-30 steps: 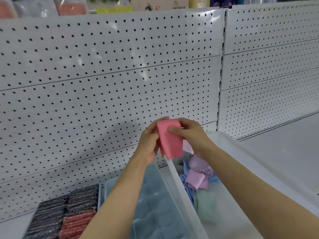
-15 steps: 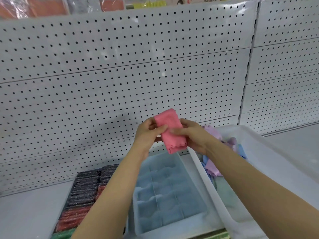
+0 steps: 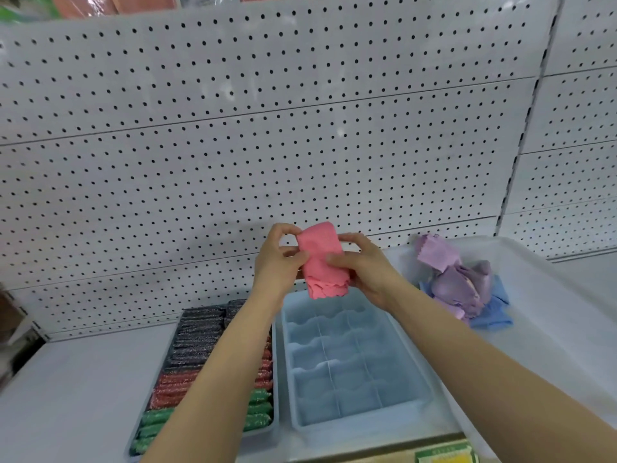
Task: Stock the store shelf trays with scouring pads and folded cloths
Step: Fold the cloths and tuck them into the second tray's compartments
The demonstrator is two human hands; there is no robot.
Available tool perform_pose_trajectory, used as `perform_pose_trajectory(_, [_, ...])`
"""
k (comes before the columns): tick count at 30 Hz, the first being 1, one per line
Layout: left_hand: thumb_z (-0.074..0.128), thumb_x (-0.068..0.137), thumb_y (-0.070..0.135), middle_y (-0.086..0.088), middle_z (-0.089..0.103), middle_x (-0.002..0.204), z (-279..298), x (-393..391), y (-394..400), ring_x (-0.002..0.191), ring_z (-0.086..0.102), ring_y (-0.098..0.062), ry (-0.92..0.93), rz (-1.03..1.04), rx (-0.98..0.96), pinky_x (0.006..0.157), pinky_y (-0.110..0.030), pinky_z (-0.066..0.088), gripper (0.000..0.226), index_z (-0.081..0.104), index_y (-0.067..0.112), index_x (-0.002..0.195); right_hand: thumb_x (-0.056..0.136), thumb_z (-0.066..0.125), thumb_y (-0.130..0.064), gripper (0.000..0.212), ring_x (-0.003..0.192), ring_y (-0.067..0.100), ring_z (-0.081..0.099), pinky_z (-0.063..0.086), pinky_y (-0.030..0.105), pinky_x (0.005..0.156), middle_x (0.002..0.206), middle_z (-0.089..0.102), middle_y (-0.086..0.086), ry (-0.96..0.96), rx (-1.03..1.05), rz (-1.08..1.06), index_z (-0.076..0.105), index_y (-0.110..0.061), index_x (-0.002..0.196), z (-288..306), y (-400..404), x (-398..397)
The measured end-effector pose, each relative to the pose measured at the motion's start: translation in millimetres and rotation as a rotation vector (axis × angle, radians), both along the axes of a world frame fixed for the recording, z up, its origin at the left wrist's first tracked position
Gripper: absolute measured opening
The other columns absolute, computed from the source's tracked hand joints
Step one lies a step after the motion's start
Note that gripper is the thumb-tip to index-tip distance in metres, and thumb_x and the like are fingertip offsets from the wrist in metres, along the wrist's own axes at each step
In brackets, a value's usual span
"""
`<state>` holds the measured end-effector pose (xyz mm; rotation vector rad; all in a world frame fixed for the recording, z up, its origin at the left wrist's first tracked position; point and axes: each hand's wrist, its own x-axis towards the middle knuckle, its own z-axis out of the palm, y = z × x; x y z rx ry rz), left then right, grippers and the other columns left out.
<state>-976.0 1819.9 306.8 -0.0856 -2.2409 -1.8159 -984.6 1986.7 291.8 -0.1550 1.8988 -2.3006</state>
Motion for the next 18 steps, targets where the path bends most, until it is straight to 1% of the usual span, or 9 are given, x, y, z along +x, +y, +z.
perform_pose_trajectory(2, [0.061, 0.087, 0.001, 0.001, 0.069, 0.099, -3.6, -2.1, -6.8, 0.091, 0.067, -0.012, 0.01, 0.032, -0.091, 0.06, -0.023, 0.055, 0.036, 0.058, 0.034, 0.102, 0.084, 0.058, 0.008, 0.066, 0.083, 0.024, 0.067, 0.056, 0.038, 0.075, 0.099, 0.069, 0.018, 0.082, 0.052, 0.11, 0.047, -0.034, 0.133, -3.2, -0.3, 1.0])
perform_pose_trajectory(3, [0.06, 0.089, 0.003, 0.002, 0.068, 0.103, -4.5, -2.9, -10.2, 0.096, 0.065, -0.01, 0.011, 0.017, -0.122, 0.063, -0.024, 0.056, 0.039, 0.058, 0.038, 0.105, 0.083, 0.054, 0.013, 0.071, 0.087, 0.025, 0.065, 0.057, 0.041, 0.081, 0.103, 0.067, 0.021, 0.127, 0.08, 0.146, 0.049, -0.036, 0.134, -4.3, -0.4, 1.5])
perform_pose_trajectory(7, [0.061, 0.093, 0.013, 0.008, 0.055, 0.137, -9.5, -5.6, -22.1, 0.113, 0.059, -0.008, 0.004, -0.196, -0.166, 0.09, -0.029, 0.054, 0.057, 0.05, 0.056, 0.129, 0.078, 0.055, 0.017, 0.069, 0.093, 0.024, 0.065, 0.057, 0.041, 0.085, 0.109, 0.066, 0.017, 0.211, 0.203, 0.077, 0.058, -0.028, 0.13, -8.4, -4.9, -2.5])
perform_pose_trajectory(10, [0.083, 0.073, 0.026, 0.009, 0.021, 0.159, -14.0, -8.9, -25.9, 0.128, 0.049, -0.015, -0.066, -0.25, -0.381, 0.102, -0.04, 0.048, 0.072, 0.051, 0.046, 0.134, 0.078, 0.058, 0.017, 0.061, 0.088, 0.023, 0.066, 0.057, 0.041, 0.084, 0.104, 0.066, 0.021, 0.204, 0.187, 0.054, 0.059, -0.018, 0.129, -12.9, -9.8, -10.0])
perform_pose_trajectory(12, [0.088, 0.066, 0.026, 0.003, 0.016, 0.16, -21.1, -15.6, -27.4, 0.141, 0.032, -0.017, -0.072, -0.189, -0.57, 0.11, -0.039, 0.039, 0.08, 0.053, 0.036, 0.137, 0.078, 0.061, 0.016, 0.053, 0.087, 0.022, 0.067, 0.058, 0.034, 0.082, 0.106, 0.067, 0.023, 0.192, 0.177, 0.058, 0.061, -0.011, 0.124, -15.2, -12.6, -15.6])
perform_pose_trajectory(14, [0.087, 0.065, 0.025, 0.0, 0.034, 0.152, -29.4, -21.5, -28.2, 0.134, 0.043, -0.015, -0.009, -0.125, -0.637, 0.106, -0.032, 0.038, 0.064, 0.063, 0.031, 0.124, 0.076, 0.065, 0.014, 0.052, 0.088, 0.018, 0.069, 0.056, 0.024, 0.079, 0.11, 0.068, 0.019, 0.187, 0.202, 0.077, 0.061, -0.008, 0.123, -16.6, -13.3, -19.2])
perform_pose_trajectory(15, [0.086, 0.064, 0.027, 0.002, 0.049, 0.138, -33.1, -24.0, -29.0, 0.117, 0.058, -0.014, 0.01, -0.097, -0.62, 0.096, -0.031, 0.045, 0.049, 0.068, 0.032, 0.108, 0.075, 0.068, 0.013, 0.054, 0.088, 0.016, 0.069, 0.055, 0.02, 0.077, 0.11, 0.068, 0.017, 0.187, 0.239, 0.096, 0.06, -0.008, 0.124, -17.3, -14.3, -21.2])
perform_pose_trajectory(17, [0.082, 0.059, 0.04, 0.011, 0.066, 0.094, -40.4, -27.6, -31.1, 0.08, 0.067, -0.014, 0.009, -0.048, -0.634, 0.073, -0.037, 0.054, 0.029, 0.063, 0.036, 0.081, 0.071, 0.074, 0.006, 0.061, 0.083, 0.012, 0.069, 0.052, 0.015, 0.073, 0.106, 0.069, 0.013, 0.203, 0.395, 0.129, 0.058, -0.011, 0.127, -19.1, -16.8, -25.1])
perform_pose_trajectory(18, [0.078, 0.057, 0.046, 0.013, 0.067, 0.076, -44.5, -30.1, -32.4, 0.076, 0.065, -0.015, 0.01, -0.032, -0.671, 0.067, -0.038, 0.054, 0.028, 0.06, 0.035, 0.075, 0.069, 0.078, 0.002, 0.064, 0.084, 0.012, 0.067, 0.052, 0.016, 0.075, 0.108, 0.066, 0.01, 0.229, 0.501, 0.133, 0.058, -0.014, 0.127, -22.1, -18.8, -28.5])
